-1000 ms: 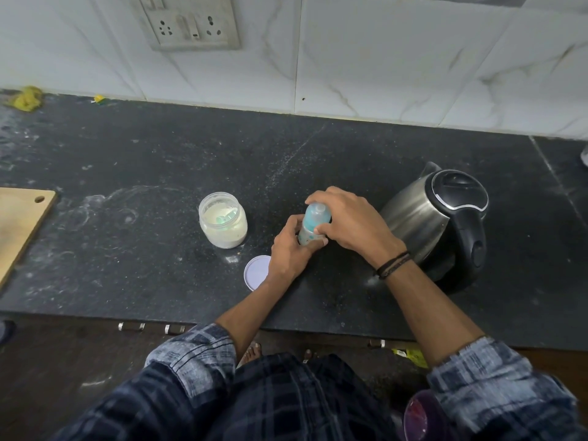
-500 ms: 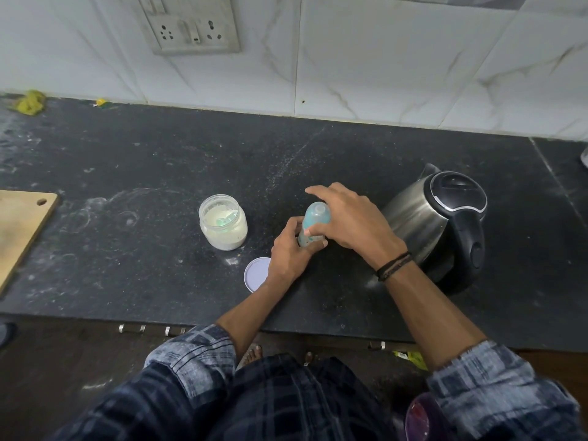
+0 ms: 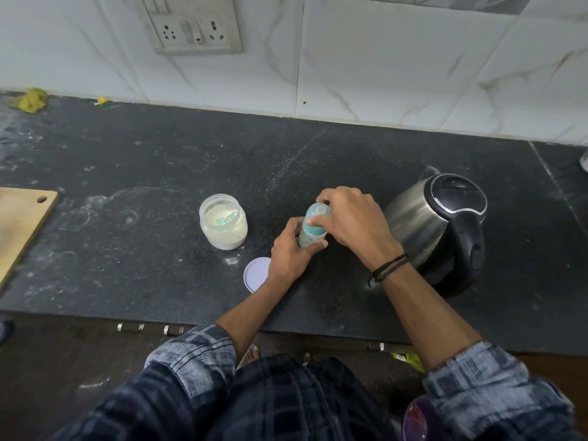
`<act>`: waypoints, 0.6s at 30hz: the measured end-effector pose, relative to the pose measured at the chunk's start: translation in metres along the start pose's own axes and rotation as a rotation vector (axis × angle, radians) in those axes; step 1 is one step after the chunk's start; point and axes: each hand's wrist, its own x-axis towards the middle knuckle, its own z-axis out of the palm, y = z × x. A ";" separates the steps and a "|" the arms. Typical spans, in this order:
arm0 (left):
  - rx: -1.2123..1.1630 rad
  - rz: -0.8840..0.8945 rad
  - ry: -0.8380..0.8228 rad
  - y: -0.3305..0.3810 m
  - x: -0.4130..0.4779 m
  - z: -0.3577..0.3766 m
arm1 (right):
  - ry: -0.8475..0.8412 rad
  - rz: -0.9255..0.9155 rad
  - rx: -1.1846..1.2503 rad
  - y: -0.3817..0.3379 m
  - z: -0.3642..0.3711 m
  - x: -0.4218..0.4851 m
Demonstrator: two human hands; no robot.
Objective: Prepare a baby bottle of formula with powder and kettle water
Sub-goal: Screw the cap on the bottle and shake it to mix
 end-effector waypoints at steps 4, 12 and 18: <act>0.005 -0.006 -0.005 0.001 0.001 0.000 | -0.012 0.001 -0.011 0.001 -0.006 0.001; 0.004 -0.001 -0.004 -0.001 0.000 0.000 | -0.077 0.031 0.016 -0.001 -0.009 0.001; 0.018 0.010 -0.009 0.000 0.000 0.000 | -0.077 0.008 0.039 -0.002 -0.003 0.000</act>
